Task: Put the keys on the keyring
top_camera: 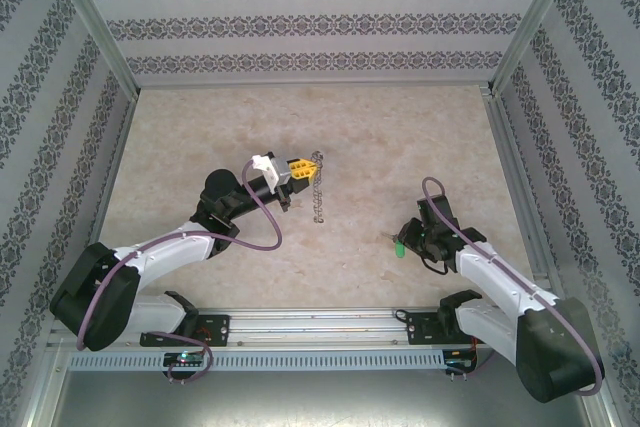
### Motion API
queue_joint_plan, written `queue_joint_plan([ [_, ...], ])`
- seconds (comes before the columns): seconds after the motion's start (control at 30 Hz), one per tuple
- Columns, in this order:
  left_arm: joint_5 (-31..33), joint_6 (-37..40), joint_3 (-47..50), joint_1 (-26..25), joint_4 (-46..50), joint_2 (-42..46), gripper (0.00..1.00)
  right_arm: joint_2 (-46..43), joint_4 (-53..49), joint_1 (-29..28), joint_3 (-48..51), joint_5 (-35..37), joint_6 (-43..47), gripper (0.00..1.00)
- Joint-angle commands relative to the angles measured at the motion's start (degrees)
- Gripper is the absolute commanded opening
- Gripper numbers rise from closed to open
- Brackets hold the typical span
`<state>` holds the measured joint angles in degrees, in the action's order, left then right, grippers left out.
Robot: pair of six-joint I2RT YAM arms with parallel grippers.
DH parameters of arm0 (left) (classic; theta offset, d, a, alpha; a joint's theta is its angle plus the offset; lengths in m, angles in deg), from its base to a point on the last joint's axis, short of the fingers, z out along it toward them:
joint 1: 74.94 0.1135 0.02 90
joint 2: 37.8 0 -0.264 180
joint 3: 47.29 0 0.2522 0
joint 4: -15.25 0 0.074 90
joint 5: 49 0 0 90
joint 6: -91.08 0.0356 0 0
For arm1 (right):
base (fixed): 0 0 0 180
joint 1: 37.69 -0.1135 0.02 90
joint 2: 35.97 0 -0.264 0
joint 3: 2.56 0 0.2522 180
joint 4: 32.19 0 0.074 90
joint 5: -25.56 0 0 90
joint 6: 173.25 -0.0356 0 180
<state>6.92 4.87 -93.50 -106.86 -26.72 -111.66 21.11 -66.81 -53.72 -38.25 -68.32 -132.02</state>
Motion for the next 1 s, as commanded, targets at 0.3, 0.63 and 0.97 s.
queue_joint_plan([
  [0.3, -1.6, -1.59, 0.11, -0.86, -5.04, -0.4, 0.0, 1.56, 1.08, -1.89, 1.01, 1.03, -1.83, 0.29],
  [0.63, -2.04, -2.16, 0.0, -0.86, -6.11, -1.19, 0.0, 2.37, 1.8, -2.46, 0.75, 1.73, -1.94, 0.29],
  [0.97, -2.56, -2.68, -0.22, -0.86, -7.06, -1.84, 0.0, 3.12, 2.1, -2.88, 0.49, 2.04, -1.85, 0.27],
])
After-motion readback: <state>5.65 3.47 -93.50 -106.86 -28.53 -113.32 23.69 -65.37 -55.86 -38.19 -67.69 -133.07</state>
